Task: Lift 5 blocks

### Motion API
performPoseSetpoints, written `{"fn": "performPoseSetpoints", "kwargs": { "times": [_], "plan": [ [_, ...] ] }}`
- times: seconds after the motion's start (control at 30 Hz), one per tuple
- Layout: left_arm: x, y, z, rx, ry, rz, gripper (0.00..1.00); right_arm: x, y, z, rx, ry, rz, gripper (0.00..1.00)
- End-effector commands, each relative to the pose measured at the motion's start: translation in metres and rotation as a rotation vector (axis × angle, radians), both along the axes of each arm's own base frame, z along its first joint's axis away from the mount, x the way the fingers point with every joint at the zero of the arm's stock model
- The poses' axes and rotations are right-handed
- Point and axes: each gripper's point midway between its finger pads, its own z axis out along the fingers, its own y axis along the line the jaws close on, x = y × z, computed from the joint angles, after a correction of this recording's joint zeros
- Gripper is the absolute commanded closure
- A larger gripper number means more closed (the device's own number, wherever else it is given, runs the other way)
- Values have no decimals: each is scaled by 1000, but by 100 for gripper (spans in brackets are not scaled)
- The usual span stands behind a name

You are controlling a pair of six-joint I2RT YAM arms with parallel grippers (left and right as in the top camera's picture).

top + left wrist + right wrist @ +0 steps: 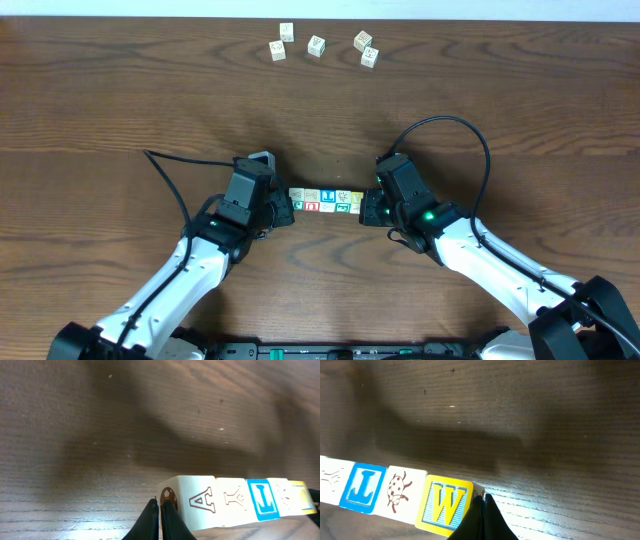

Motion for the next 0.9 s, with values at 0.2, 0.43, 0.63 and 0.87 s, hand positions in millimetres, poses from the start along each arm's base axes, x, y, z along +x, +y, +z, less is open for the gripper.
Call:
{"fn": "performPoseSetpoints", "kwargs": {
  "times": [0.2,0.43,0.63,0.87],
  "plan": [
    [-35,-82,20,-254,75,-285,93,-52,88,44,327,100,320,99],
    [-36,-82,19,-253,79,-285,93,-51,87,43,323,96,316,99],
    [-37,-81,16,-250,87,-283,93,-50,87,43,321,95,314,99],
    [-38,-80,16,-250,88,-283,93,-51,86,29,298,125,307,99]
  ]
}}
